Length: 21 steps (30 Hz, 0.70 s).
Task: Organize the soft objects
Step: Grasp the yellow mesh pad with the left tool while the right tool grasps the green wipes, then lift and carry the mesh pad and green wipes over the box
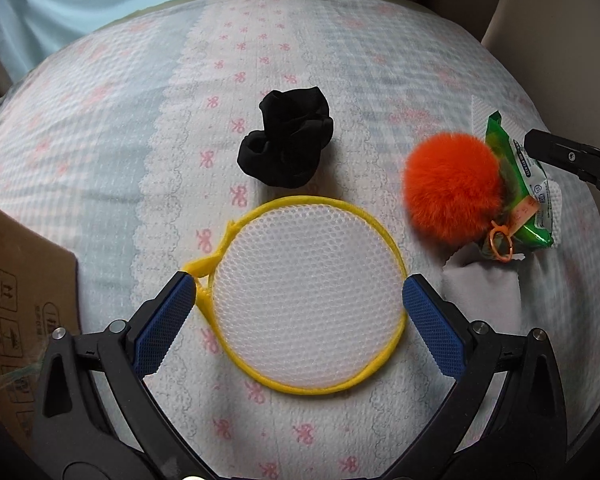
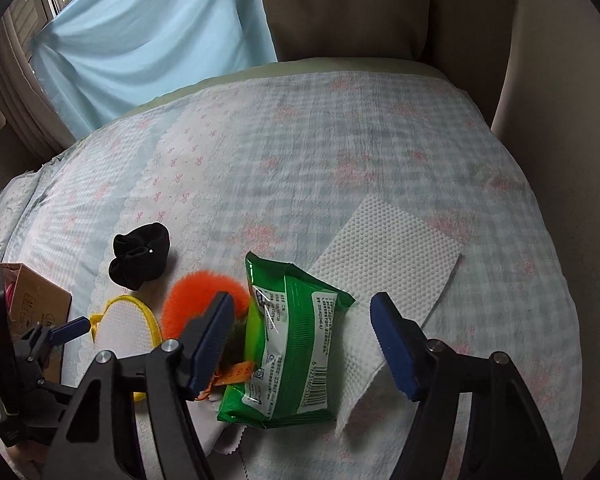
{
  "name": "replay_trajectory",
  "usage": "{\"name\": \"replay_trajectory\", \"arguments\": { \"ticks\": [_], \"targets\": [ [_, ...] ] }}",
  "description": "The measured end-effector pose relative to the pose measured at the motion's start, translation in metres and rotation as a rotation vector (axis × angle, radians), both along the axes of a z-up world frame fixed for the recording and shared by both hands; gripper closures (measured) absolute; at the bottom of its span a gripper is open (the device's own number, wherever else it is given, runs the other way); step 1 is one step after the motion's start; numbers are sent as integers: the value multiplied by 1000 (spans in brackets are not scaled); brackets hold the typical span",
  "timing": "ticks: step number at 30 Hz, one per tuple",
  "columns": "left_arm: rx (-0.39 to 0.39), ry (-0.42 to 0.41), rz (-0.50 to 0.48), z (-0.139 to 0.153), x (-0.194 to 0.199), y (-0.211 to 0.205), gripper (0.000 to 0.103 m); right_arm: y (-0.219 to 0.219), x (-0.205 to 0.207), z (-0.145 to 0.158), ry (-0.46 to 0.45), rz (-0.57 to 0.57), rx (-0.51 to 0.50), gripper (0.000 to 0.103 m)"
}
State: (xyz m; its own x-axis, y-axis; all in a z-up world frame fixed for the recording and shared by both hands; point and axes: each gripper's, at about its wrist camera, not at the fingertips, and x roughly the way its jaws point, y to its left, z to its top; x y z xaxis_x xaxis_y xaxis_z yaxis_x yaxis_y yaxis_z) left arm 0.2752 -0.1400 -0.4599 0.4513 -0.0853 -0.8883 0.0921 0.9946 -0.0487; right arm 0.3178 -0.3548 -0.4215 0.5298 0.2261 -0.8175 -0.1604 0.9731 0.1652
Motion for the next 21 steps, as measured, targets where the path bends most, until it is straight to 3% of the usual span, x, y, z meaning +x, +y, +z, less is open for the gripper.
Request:
{"name": "replay_trajectory", "arguments": {
  "ticks": [7, 12, 18, 21],
  "targets": [
    [22, 7, -27, -20, 7, -8, 0, 5, 10, -21, 46, 29, 33, 58],
    [46, 4, -38, -25, 7, -12, 2, 14, 7, -25, 34, 49, 26, 63],
    [55, -2, -82, -24, 5, -16, 22, 14, 7, -24, 30, 32, 37, 67],
    [50, -2, -106, -21, 3, -19, 51, 13, 6, -22, 27, 21, 39, 68]
  ]
}}
